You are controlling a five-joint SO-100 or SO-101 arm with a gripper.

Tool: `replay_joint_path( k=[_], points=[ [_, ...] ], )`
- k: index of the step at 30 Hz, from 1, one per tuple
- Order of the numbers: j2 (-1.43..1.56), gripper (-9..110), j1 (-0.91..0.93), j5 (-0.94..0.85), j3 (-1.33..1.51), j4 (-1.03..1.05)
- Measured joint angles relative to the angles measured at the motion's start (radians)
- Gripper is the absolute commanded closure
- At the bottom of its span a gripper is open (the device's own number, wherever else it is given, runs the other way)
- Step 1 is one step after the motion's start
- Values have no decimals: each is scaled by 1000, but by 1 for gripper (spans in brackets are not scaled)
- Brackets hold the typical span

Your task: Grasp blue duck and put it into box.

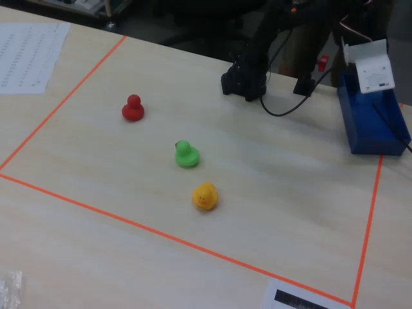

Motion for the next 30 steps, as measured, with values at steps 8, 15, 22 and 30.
replay_joint_path(
  k=[8, 15, 22, 30],
  points=[
    [-87, 101, -71, 46, -106, 0],
    [-170, 101, -175, 129, -233, 0],
    [-239, 101, -179, 219, -305, 0],
    [-259, 101, -216, 198, -304, 0]
  ],
)
